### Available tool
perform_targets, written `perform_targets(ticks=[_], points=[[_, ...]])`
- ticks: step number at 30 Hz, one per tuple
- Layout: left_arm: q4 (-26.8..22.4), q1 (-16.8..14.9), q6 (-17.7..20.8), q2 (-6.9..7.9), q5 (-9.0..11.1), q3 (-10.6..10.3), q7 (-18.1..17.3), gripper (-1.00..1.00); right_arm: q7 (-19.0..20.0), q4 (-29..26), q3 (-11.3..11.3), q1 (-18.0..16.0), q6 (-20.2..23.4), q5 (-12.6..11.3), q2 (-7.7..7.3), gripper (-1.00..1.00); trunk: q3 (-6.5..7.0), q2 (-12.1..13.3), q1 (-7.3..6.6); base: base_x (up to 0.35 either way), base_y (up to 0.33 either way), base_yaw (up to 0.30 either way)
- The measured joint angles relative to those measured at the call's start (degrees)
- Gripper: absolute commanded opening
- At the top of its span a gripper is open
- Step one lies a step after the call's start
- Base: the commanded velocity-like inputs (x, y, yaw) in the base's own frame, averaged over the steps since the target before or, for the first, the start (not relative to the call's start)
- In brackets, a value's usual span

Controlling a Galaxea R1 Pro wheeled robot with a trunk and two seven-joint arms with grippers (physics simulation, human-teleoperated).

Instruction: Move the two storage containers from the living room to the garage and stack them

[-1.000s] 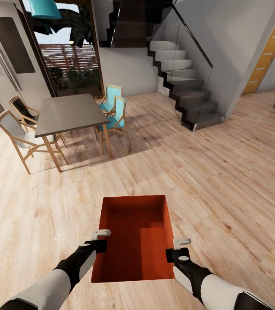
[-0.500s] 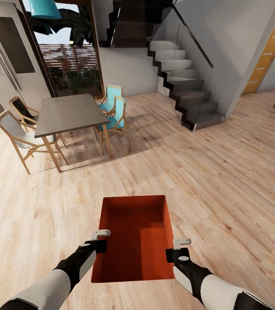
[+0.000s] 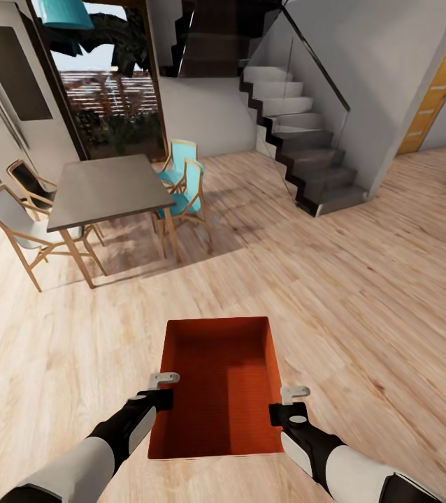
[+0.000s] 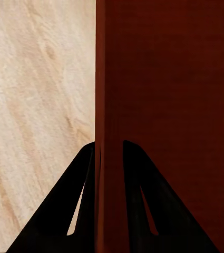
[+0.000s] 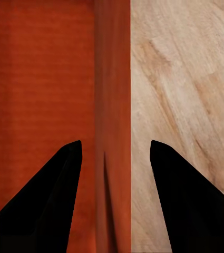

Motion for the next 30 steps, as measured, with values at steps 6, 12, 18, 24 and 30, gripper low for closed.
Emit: perform_targets(ticks=[6,12,18,24,30], points=[[0.0,0.0,0.0,0.0,0.0,0.0,0.0,-1.0,0.0,0.0,0.0,0.0,0.0,0.0,0.0,-1.0,0.0,0.0,0.0,0.323,0.0,0.0],[0.0,0.0,0.0,0.01,0.1,0.0,0.0,-1.0,0.0,0.0,0.0,0.0,0.0,0.0,0.0,-1.0,0.0,0.0,0.0,0.323,0.0,0.0],[0.0,0.0,0.0,0.01,0.1,0.0,0.0,-1.0,0.0,0.0,0.0,0.0,0.0,0.0,0.02,-1.0,0.0,0.0,0.0,0.323,0.0,0.0],[0.0,0.0,0.0,0.05,0.2,-0.1,0.0,-1.0,-0.1,0.0,0.0,0.0,0.0,0.0,0.03,-1.0,0.0,0.0,0.0,0.293,0.0,-0.108],[0.0,0.0,0.1,0.11,0.3,-0.2,0.0,-1.0,-0.2,-0.1,-0.1,0.0,0.0,0.1,0.06,-1.0,0.0,0.0,0.03,0.057,0.0,-0.259]])
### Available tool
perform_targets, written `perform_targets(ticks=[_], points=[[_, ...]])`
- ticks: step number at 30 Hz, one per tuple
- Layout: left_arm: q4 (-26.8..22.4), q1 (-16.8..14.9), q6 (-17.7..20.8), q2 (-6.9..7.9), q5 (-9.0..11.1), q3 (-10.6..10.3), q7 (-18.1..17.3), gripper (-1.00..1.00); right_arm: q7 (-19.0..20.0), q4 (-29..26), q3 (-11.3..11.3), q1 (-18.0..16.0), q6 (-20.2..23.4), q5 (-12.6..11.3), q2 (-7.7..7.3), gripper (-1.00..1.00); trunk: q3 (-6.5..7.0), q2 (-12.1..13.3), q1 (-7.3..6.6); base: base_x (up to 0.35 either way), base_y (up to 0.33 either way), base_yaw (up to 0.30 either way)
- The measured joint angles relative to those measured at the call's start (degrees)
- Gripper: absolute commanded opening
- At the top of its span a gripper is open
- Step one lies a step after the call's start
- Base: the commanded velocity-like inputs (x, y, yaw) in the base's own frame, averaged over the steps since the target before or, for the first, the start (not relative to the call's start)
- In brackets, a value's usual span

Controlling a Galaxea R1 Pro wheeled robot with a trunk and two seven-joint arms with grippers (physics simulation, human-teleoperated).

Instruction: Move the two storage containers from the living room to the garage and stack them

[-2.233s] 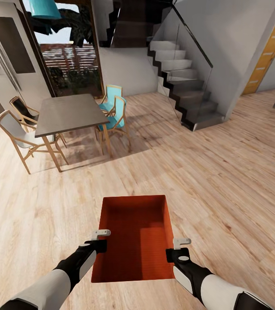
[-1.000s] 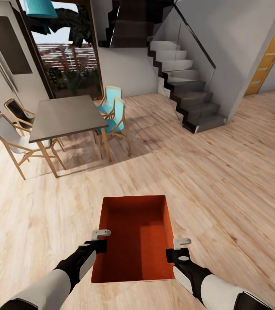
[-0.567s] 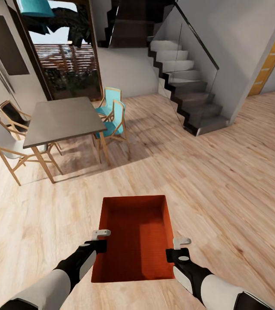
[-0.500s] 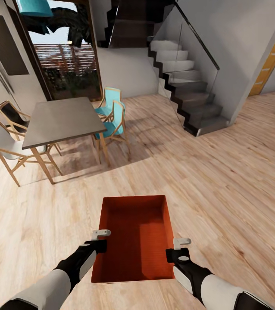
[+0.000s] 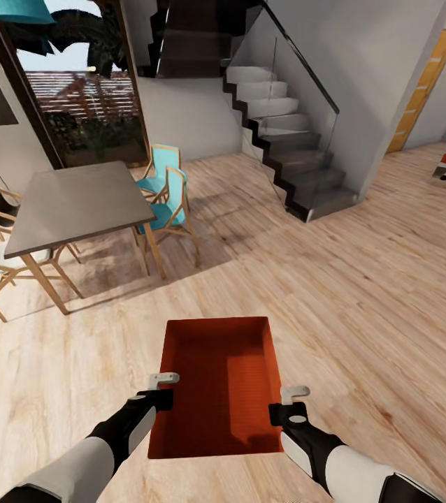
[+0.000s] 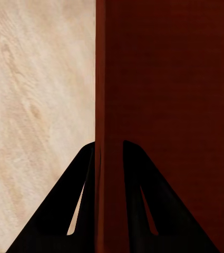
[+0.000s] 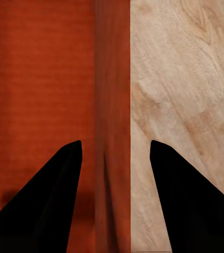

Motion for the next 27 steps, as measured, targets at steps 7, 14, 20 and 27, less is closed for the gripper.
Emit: perform_targets(ticks=[7,14,20,27], points=[[0.0,0.0,0.0,0.0,0.0,0.0,0.0,-1.0,0.0,0.0,0.0,0.0,0.0,0.0,0.0,-1.0,0.0,0.0,0.0,0.002,0.0,-0.281],[0.0,0.0,0.0,0.0,0.0,0.0,0.0,-1.0,0.0,0.1,0.0,0.0,0.0,0.0,0.01,-1.0,0.0,0.0,0.0,0.0,0.0,-0.282],[0.0,0.0,0.0,-0.01,0.0,0.0,0.0,-1.0,0.0,0.0,0.0,0.0,0.0,0.0,-0.01,-1.0,0.0,0.0,0.0,0.0,0.0,-0.282],[0.0,0.0,0.0,0.0,0.0,0.0,0.0,-1.0,0.1,0.0,-0.1,0.0,0.0,0.1,0.01,-1.0,0.0,0.0,0.0,0.0,0.0,-0.282]])
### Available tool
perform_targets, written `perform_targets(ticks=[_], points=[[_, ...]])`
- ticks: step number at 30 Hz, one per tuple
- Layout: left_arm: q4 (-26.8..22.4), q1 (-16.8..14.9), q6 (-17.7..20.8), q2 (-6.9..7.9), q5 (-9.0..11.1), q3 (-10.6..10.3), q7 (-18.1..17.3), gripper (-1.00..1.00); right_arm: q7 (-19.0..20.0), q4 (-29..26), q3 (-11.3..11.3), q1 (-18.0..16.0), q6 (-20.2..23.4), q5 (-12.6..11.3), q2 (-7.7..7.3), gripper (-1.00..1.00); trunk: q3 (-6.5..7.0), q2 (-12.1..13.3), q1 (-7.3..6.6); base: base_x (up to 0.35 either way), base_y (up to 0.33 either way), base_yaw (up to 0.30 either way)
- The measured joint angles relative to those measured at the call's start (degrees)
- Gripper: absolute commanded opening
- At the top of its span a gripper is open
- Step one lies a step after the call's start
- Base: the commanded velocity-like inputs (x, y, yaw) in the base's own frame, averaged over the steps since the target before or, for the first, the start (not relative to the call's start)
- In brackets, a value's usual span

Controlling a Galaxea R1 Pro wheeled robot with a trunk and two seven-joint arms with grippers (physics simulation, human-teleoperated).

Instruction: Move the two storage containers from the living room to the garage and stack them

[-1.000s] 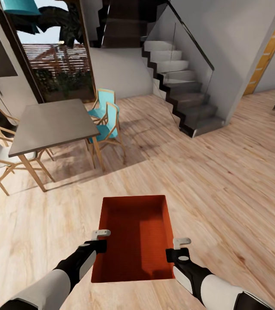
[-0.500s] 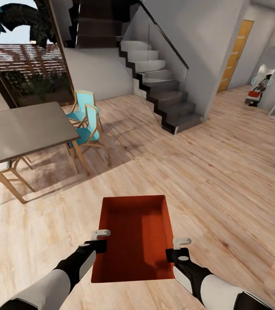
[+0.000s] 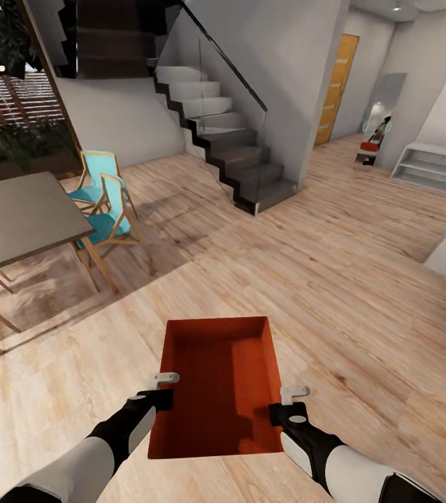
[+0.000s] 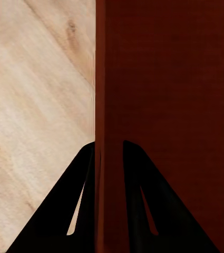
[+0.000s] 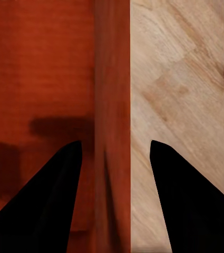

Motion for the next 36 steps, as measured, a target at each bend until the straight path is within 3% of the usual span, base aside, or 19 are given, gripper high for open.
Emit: perform_targets(ticks=[36], points=[[0.0,0.0,0.0,-0.03,-0.1,0.1,0.0,-1.0,0.0,0.0,0.0,0.0,0.1,0.0,-0.03,-1.0,0.0,0.0,0.0,0.0,0.0,-0.278]])
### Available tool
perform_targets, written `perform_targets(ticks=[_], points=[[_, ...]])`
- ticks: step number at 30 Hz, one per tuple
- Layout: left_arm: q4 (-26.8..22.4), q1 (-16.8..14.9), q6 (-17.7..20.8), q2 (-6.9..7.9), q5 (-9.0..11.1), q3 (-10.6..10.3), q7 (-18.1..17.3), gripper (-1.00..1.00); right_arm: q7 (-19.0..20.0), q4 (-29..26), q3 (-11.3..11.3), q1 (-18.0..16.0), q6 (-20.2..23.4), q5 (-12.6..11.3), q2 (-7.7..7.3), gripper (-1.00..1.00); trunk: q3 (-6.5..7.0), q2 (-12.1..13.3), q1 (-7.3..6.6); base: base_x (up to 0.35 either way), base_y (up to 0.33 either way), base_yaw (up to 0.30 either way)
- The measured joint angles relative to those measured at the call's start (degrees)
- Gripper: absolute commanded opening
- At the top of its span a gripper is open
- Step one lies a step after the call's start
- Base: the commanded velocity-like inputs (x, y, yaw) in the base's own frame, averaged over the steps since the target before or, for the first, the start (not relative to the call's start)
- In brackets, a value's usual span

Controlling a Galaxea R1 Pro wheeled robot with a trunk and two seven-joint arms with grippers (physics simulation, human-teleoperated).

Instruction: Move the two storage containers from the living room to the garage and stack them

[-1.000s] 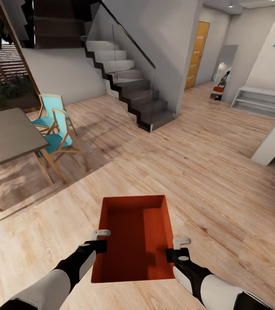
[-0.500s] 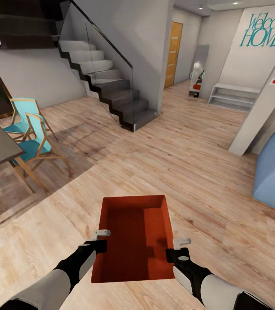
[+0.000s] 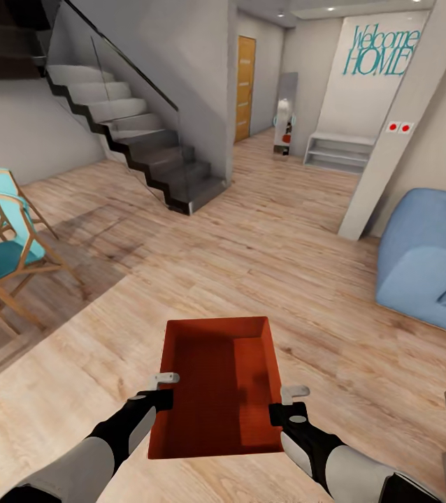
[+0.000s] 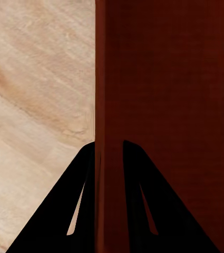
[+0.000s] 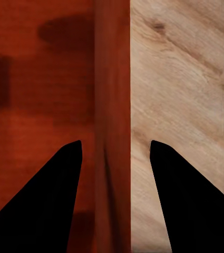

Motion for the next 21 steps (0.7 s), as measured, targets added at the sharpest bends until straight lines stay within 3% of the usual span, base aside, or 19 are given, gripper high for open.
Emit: perform_targets(ticks=[21], points=[[0.0,0.0,-0.1,-0.03,0.0,0.0,0.0,-1.0,0.0,-0.1,0.0,0.0,0.0,0.0,-0.05,-1.0,0.0,0.0,0.0,0.0,0.0,-0.278]])
